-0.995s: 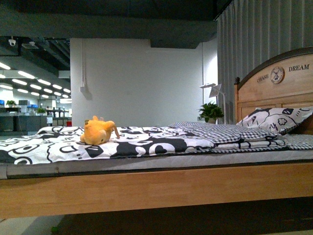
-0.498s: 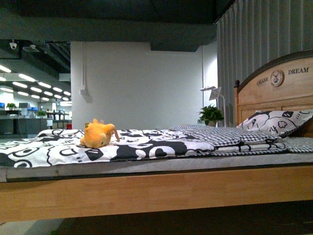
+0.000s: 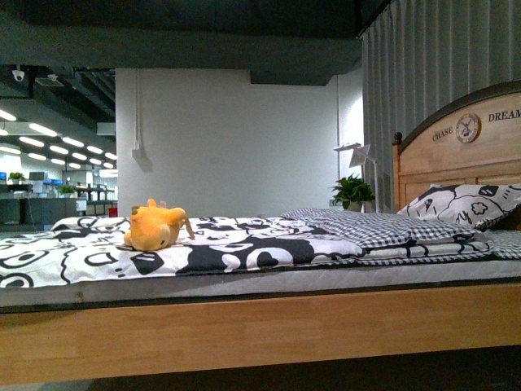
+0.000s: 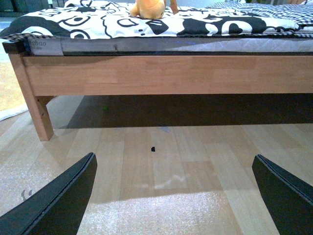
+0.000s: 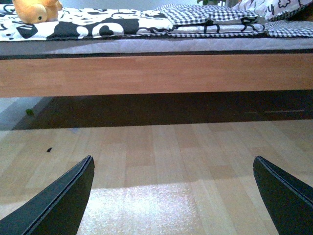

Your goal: Put away toys

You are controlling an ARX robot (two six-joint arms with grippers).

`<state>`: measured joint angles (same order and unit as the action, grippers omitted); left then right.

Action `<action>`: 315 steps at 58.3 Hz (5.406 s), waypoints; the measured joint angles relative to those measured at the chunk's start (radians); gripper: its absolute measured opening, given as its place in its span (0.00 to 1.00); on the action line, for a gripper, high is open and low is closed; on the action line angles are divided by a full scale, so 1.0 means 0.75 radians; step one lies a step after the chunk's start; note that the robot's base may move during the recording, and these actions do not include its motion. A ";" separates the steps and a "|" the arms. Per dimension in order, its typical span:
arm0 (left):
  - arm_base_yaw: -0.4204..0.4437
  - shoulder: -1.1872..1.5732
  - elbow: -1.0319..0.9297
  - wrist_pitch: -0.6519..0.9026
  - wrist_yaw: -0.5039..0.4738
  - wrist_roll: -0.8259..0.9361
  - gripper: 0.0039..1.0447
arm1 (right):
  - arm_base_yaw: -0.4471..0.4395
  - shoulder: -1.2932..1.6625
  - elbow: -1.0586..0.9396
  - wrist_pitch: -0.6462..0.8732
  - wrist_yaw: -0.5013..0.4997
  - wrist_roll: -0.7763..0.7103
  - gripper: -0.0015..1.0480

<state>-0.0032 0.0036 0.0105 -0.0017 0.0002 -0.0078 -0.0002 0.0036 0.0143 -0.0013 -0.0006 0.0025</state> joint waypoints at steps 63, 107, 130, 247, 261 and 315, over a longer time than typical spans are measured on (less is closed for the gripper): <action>0.000 0.000 0.000 0.000 -0.001 0.000 0.94 | 0.001 0.000 0.000 0.000 0.001 0.001 0.94; 0.000 0.000 0.000 -0.001 -0.001 0.000 0.94 | 0.001 0.001 0.000 0.000 0.000 0.000 0.94; 0.000 0.000 0.000 0.000 0.002 0.000 0.94 | 0.001 0.001 0.000 0.000 0.005 0.001 0.94; 0.000 -0.003 -0.001 -0.002 -0.002 0.000 0.94 | 0.081 0.049 0.011 -0.051 0.257 0.079 0.94; -0.001 -0.003 -0.001 -0.002 -0.001 0.001 0.94 | 0.188 0.305 0.062 0.142 0.369 0.201 0.94; 0.000 -0.003 -0.001 -0.002 -0.001 0.000 0.94 | 0.585 1.748 0.666 1.431 0.604 -0.121 0.94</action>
<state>-0.0032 0.0017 0.0097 -0.0029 -0.0006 -0.0078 0.4389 1.3144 0.5140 1.0721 0.4522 -0.0883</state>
